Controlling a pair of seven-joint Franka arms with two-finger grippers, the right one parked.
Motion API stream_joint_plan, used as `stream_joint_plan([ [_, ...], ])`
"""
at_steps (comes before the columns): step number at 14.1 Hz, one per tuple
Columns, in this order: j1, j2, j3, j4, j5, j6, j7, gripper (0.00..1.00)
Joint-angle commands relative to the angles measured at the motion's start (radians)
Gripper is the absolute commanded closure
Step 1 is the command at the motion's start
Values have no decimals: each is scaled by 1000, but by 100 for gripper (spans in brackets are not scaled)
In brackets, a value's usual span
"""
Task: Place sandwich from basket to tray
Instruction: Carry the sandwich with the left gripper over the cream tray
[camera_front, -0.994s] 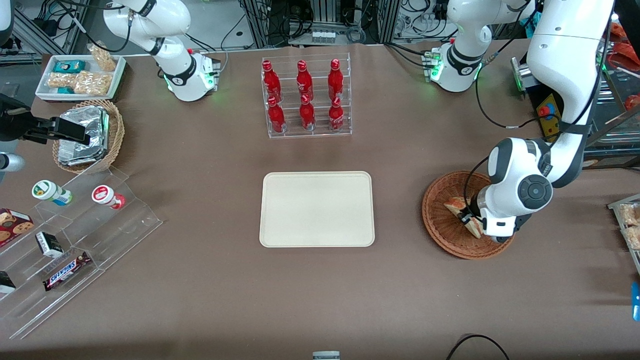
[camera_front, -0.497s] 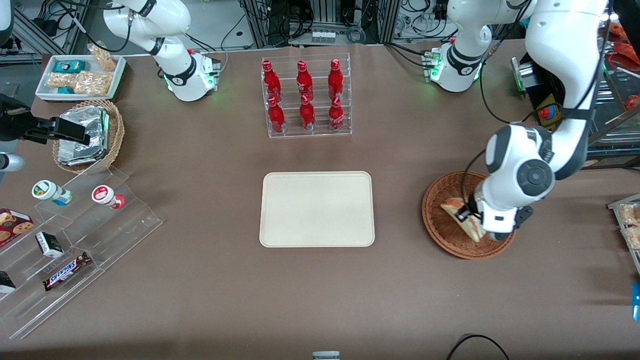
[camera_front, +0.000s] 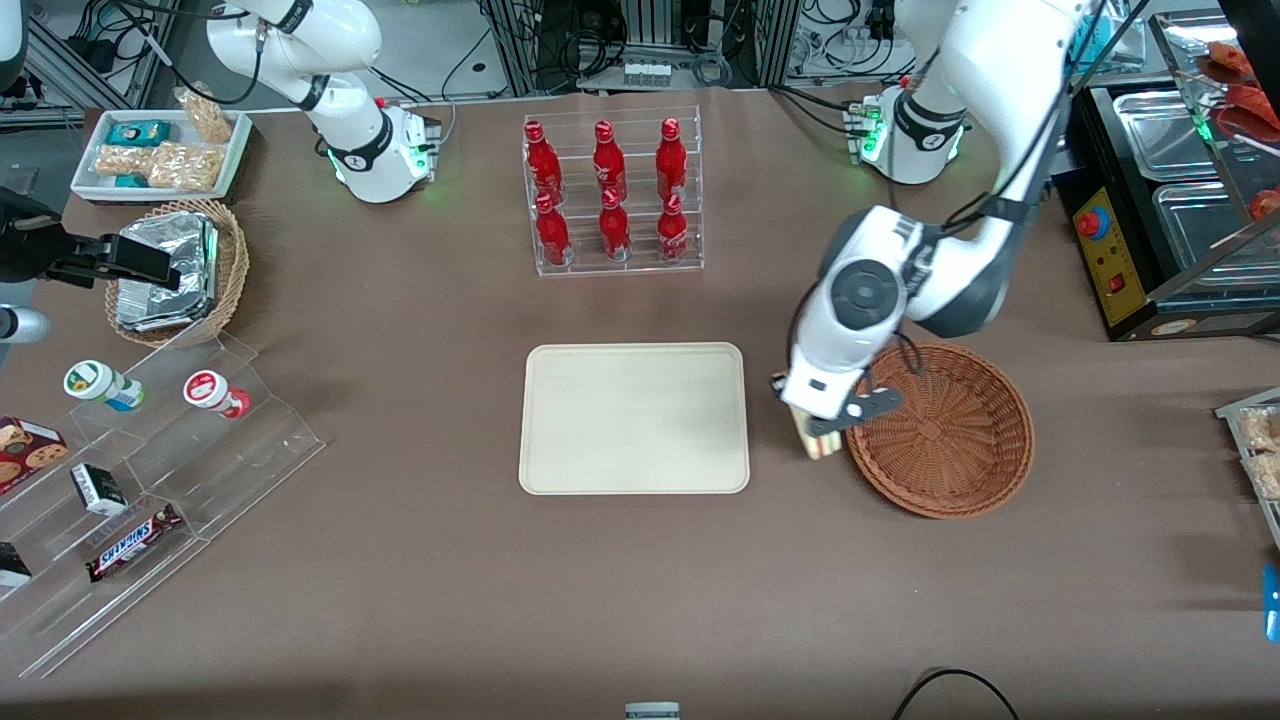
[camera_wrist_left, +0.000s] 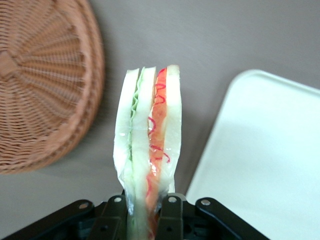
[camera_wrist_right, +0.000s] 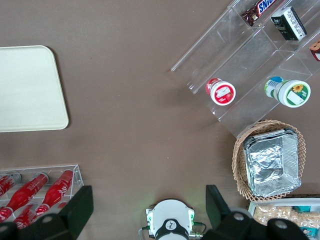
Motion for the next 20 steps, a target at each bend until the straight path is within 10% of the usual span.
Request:
stream_joint_plan([
  [1, -86, 68, 12, 98, 22, -13, -37, 84],
  [20, -321, 303, 12, 326, 23, 79, -121, 78],
])
